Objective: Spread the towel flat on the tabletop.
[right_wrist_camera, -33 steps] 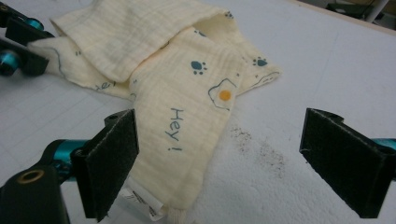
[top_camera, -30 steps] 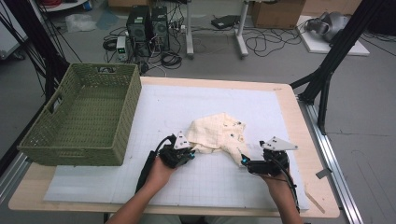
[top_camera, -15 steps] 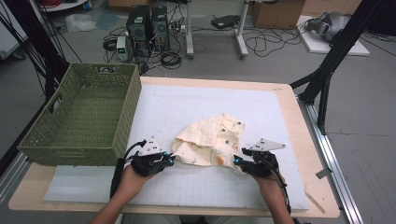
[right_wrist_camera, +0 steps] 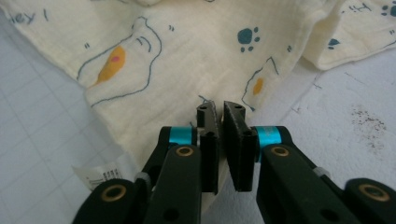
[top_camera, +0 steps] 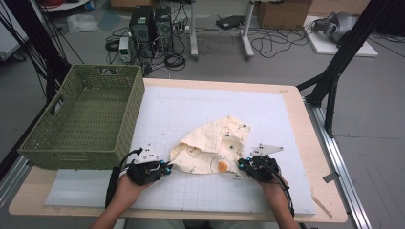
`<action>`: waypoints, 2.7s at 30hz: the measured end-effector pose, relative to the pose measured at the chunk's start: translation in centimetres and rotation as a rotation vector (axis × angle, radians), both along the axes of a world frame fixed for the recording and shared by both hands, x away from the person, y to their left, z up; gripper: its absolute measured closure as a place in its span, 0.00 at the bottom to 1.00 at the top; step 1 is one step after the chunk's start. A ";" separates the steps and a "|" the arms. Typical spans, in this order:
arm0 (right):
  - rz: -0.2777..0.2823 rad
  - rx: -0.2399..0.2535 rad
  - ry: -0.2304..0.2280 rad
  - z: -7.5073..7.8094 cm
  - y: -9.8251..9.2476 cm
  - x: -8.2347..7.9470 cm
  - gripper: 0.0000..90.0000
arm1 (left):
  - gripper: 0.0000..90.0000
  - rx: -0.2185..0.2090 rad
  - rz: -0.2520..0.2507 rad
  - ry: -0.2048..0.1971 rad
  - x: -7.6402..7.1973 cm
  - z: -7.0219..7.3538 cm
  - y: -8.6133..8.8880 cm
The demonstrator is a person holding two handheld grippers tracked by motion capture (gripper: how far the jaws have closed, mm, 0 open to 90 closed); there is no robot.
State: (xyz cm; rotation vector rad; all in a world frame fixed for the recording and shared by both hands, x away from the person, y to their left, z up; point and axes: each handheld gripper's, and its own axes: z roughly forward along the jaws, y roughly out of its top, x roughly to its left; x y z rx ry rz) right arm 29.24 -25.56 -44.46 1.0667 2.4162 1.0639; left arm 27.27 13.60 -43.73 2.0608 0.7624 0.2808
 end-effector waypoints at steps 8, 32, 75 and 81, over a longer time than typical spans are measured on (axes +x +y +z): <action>-0.032 -0.104 0.013 0.8 -2.3 -1.2 0.95 | 0.93 -0.003 -0.033 0.027 -0.9 0.0 0.1; -0.174 0.007 -0.104 1.6 -4.9 -2.7 0.46 | 0.47 -0.010 -0.050 -0.073 4.4 2.9 -7.1; 0.013 0.016 -0.010 -0.2 -1.3 -1.7 0.68 | 0.94 -0.050 0.269 -0.050 9.6 1.1 -6.2; 0.064 0.008 0.013 0.1 -1.8 -2.0 0.93 | 0.94 -0.062 0.431 -0.027 10.8 0.4 -4.5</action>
